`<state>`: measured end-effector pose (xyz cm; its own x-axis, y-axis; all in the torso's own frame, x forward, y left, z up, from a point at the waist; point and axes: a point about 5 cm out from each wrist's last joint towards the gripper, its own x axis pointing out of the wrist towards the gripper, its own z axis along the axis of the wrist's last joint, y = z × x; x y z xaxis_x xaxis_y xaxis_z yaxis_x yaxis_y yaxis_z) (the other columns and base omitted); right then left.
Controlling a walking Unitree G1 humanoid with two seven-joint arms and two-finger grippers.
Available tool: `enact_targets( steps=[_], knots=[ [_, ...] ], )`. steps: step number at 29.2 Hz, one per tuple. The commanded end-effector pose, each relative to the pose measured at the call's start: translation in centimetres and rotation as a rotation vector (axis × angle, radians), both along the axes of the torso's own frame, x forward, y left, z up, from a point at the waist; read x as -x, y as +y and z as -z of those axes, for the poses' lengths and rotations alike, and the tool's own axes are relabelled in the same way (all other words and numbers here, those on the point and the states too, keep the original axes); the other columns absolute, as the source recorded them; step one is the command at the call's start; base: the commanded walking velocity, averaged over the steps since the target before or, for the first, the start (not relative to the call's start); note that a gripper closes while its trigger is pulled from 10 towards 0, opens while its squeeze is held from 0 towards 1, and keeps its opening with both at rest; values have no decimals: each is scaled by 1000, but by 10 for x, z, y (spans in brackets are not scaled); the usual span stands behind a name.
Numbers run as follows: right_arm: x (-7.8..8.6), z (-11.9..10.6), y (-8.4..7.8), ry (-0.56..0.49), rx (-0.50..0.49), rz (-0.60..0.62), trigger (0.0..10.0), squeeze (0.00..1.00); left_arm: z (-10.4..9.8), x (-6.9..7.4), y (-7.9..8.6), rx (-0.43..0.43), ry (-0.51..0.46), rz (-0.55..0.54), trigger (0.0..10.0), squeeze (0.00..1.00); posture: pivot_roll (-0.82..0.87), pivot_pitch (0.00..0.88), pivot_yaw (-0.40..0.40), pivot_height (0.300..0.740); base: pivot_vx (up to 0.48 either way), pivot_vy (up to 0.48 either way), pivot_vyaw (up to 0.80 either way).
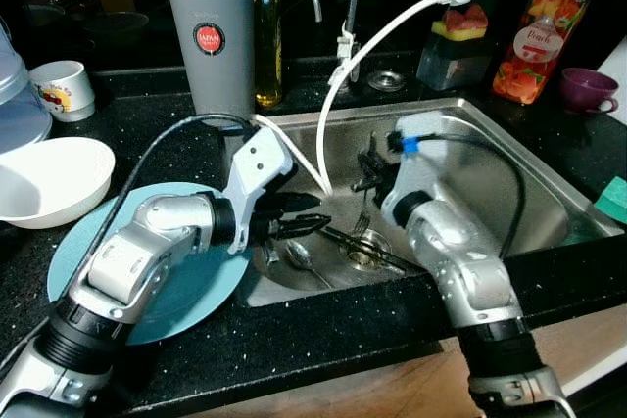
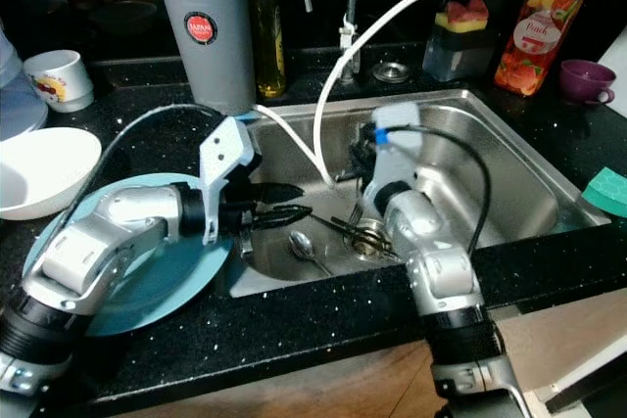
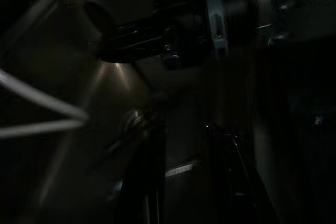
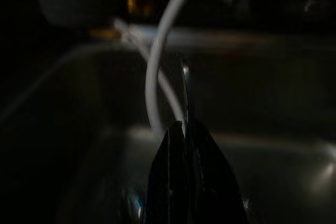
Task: Kitchen organization
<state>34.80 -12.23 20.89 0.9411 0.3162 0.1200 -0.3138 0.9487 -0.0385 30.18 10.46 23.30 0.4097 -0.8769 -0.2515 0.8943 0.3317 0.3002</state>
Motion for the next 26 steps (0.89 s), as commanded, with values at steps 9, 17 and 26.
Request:
enact_targets(
  steps=[9, 17, 26],
  knots=[
    [1, 27, 4, 123, 23, -16, 2549, 0, 9, -1, 6, -73, 21, -24, 10000, 0, -23, 52, -13, 740, 0, 0, 0],
    [0, 28, 6, 127, 11, -23, 5608, 1000, 8, -2, 7, -68, 15, -33, 10000, 0, -23, 42, -16, 740, 0, 0, 0],
    [-1, 28, 4, 129, 21, -11, 10000, 0, 2, -8, 10, -37, -17, -102, 10000, 0, -21, 42, -17, 740, 0, 0, 0]
  ],
)
